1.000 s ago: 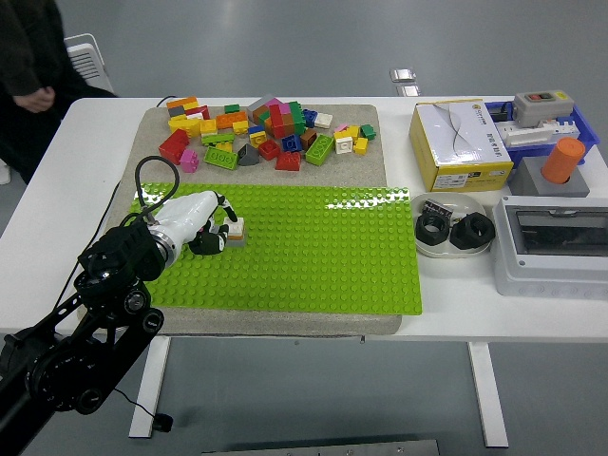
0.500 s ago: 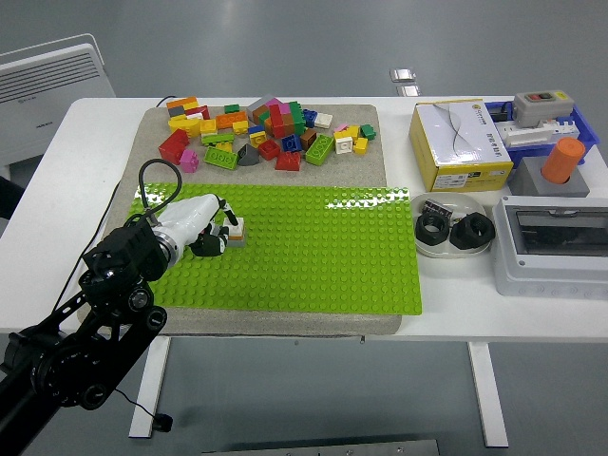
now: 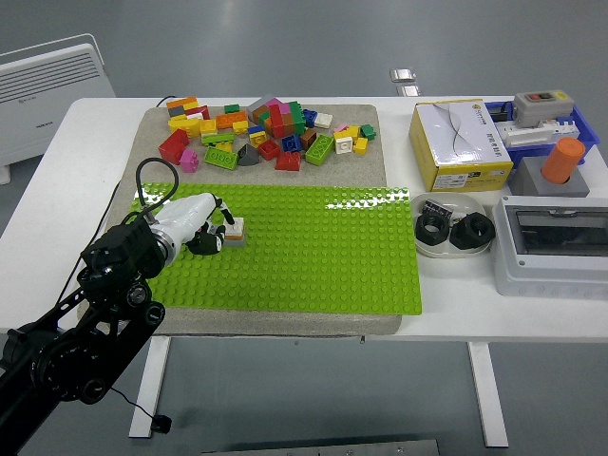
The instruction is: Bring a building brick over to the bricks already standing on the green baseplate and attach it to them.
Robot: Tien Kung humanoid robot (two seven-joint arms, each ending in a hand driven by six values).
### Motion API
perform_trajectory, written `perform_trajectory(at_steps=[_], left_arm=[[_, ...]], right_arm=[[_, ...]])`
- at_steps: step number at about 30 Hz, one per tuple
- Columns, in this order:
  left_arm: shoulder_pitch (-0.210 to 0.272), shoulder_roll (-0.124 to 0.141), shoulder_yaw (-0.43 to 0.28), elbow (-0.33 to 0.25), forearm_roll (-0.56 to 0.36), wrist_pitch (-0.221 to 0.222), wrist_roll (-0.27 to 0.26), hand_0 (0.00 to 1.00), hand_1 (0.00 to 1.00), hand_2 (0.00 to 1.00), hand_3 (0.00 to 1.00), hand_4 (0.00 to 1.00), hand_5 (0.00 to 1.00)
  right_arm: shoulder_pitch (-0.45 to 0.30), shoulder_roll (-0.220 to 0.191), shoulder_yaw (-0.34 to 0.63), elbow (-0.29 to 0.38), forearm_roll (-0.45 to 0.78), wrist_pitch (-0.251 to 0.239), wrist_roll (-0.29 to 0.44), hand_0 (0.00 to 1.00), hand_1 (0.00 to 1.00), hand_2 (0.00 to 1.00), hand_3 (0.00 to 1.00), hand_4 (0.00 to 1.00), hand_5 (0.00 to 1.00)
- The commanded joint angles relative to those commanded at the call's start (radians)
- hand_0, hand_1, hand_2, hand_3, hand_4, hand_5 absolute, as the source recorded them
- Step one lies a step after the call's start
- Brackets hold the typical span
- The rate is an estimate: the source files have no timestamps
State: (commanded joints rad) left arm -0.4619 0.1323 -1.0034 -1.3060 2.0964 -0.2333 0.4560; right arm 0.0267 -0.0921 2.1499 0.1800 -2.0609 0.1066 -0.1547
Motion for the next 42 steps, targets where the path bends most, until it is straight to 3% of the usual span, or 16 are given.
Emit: perform_trajectory(at_steps=[19, 30, 35, 42], left_arm=[[0.016, -0.028, 0.006, 0.025, 0.013, 0.006, 0.004, 0.232, 0.007, 0.071, 0.618, 0.411, 0.002], [0.022, -0.030, -0.004, 0.032, 0.025, 0.021, 0.004, 0.232, 0.008, 0.073, 0.606, 0.411, 0.002], [0.028, -0.020, -0.028, -0.026, 0.051, 0.027, 0.009, 0.232, 0.008, 0.073, 0.600, 0.411, 0.002], [0.047, 0.011, -0.039, -0.171, 0.131, 0.034, 0.052, 0.234, 0.011, 0.077, 0.593, 0.418, 0.002]], right_arm=[[0.000, 0.001, 0.005, 0.000, -0.005, 0.002, 0.001, 0.607, 0.584, 0.584, 0.627, 0.878, 0.998], [-0.003, 0.003, 0.020, 0.000, -0.017, 0.006, 0.003, 0.608, 0.581, 0.587, 0.632, 0.878, 0.998], [-0.005, 0.007, 0.030, 0.000, -0.027, 0.010, 0.004, 0.609, 0.585, 0.599, 0.643, 0.878, 0.998], [-0.016, 0.028, -0.006, 0.000, 0.018, 0.013, 0.003, 0.609, 0.596, 0.645, 0.686, 0.872, 0.998]])
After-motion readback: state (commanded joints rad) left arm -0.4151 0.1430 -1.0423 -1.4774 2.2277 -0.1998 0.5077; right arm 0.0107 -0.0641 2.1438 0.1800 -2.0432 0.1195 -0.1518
